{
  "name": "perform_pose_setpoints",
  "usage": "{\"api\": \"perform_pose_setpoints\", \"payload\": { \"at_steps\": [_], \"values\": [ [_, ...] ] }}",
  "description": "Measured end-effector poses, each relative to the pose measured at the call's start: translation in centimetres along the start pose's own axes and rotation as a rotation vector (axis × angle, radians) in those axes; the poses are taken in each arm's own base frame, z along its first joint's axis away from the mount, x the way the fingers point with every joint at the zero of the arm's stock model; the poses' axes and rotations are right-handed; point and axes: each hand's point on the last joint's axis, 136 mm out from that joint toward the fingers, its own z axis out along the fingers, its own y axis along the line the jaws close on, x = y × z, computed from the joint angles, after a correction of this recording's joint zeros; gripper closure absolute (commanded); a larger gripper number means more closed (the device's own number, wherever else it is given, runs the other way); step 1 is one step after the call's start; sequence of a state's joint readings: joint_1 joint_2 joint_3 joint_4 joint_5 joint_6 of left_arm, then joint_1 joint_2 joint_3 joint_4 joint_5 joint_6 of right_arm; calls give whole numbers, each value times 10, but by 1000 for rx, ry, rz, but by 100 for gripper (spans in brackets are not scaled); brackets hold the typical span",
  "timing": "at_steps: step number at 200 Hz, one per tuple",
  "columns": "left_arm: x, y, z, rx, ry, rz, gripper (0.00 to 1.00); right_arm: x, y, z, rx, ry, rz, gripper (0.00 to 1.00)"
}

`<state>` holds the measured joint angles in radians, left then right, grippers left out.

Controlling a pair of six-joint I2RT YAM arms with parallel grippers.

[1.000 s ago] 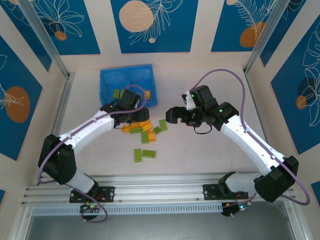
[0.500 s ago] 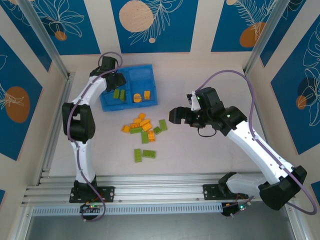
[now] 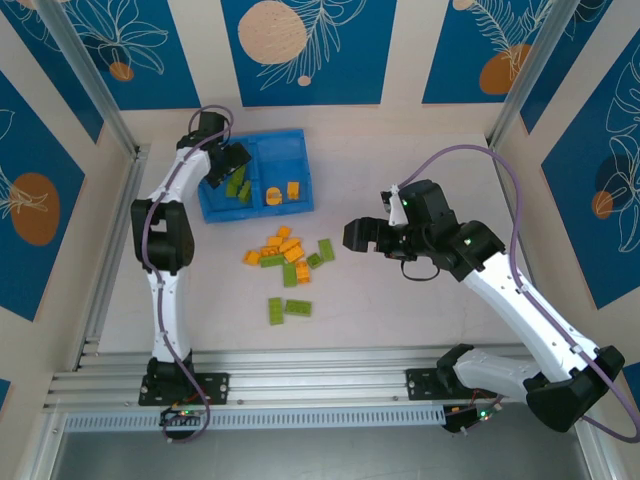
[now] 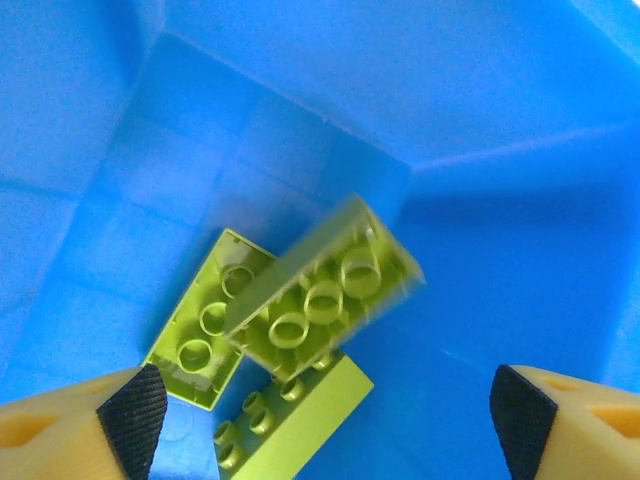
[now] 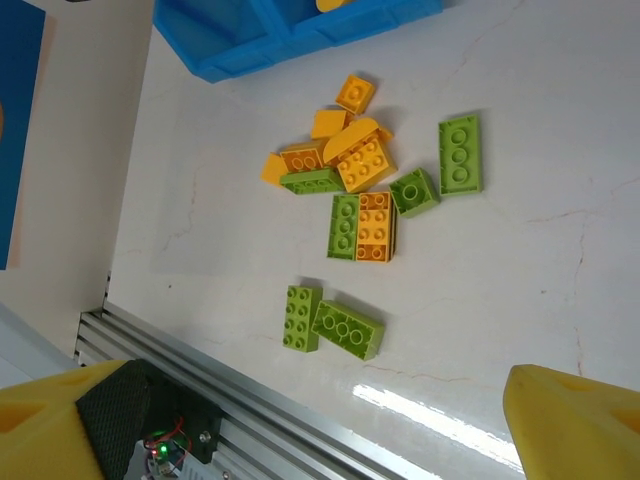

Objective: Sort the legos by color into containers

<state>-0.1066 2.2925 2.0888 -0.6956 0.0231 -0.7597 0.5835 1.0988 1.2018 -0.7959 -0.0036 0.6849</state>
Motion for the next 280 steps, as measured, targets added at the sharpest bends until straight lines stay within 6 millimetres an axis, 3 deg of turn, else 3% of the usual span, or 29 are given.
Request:
{"api": "perform_pose_setpoints", "payload": {
  "at_steps": [15, 35, 55, 82, 98, 120, 139, 162, 187, 225, 249, 280],
  "values": [
    [4, -2, -13, 19, 9, 3, 16, 0, -1, 4, 6, 8, 2, 7],
    [12, -7, -48, 70, 11, 6, 16, 1, -2, 15, 18, 28, -2, 7],
    [19, -15, -110, 157, -37, 46, 20, 7, -2, 34, 48, 73, -20, 7],
    [35, -23, -220, 307, -188, 204, 22, 20, 11, 68, 68, 162, -70, 8],
    [56, -18, -282, 386, -291, 363, 21, 25, 27, 91, 57, 203, -115, 9],
    [95, 4, -328, 427, -376, 578, 21, 32, 53, 127, 41, 238, -191, 13],
    [131, 32, -332, 417, -371, 717, 20, 39, 69, 166, 42, 266, -276, 18],
    [175, 64, -323, 421, -308, 829, 19, 45, 85, 216, 35, 284, -406, 20],
    [205, 78, -325, 468, -267, 861, 19, 51, 93, 262, 25, 301, -583, 24],
    [219, 74, -343, 557, -281, 861, 19, 39, 95, 321, 57, 278, -793, 26],
    [222, 75, -337, 565, -253, 842, 19, 25, 95, 347, 82, 269, -880, 28],
    [222, 75, -327, 559, -217, 808, 19, 31, 80, 369, 113, 331, -959, 31]
  ]
}}
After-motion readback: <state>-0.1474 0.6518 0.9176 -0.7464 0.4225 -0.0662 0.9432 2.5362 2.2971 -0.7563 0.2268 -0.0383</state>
